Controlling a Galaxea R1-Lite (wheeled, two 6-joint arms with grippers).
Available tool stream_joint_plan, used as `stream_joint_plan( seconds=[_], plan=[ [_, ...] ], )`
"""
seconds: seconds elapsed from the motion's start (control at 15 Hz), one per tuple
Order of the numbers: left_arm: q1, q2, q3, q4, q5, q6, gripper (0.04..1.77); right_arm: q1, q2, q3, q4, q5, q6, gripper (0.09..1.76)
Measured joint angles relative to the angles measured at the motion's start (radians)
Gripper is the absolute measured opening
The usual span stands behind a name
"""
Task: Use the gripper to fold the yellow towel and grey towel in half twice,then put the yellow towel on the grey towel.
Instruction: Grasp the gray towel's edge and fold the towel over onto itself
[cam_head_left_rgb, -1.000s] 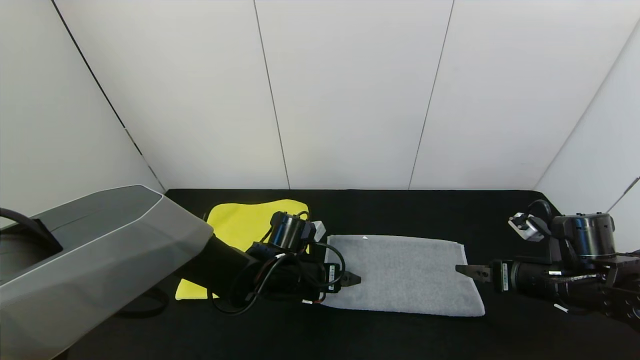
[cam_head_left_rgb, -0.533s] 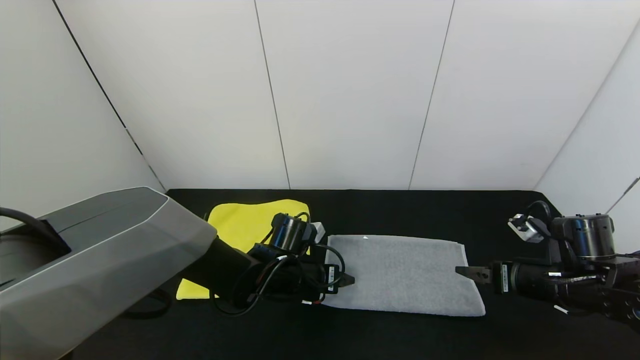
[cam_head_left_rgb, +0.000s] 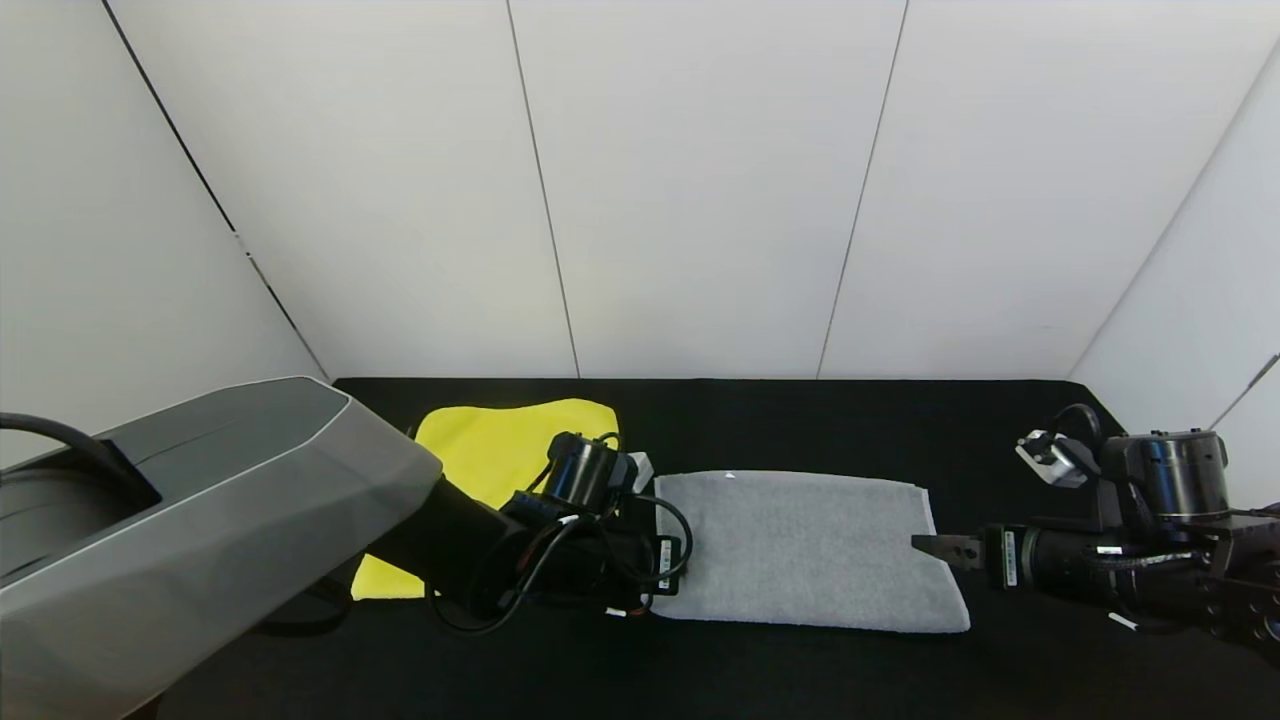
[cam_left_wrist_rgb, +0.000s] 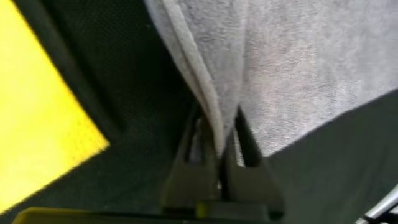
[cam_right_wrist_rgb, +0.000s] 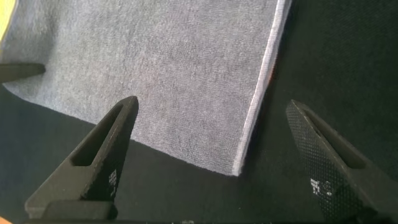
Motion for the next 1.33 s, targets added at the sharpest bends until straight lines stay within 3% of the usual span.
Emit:
stream_joint_plan(
  seconds=[0.47, 1.07, 1.2, 1.33],
  plan=[
    [0.044, -0.045, 0.003, 0.000, 0.001, -0.003, 0.16, -0.007, -0.001, 0.002, 0.001, 0.000, 0.002, 1.70],
    [0.310, -0.121, -0.048, 0.088, -0.007, 0.081, 0.16, -0.007, -0.004, 0.005, 0.000, 0.000, 0.003, 1.70],
    [0.322, -0.124, -0.069, 0.116, -0.007, 0.105, 0.16, -0.007, -0.004, 0.005, 0.000, 0.000, 0.004, 1.70],
    [0.296, -0.129, -0.098, 0.161, 0.004, 0.123, 0.16, -0.008, -0.004, 0.006, 0.000, 0.000, 0.005, 1.70]
  ],
)
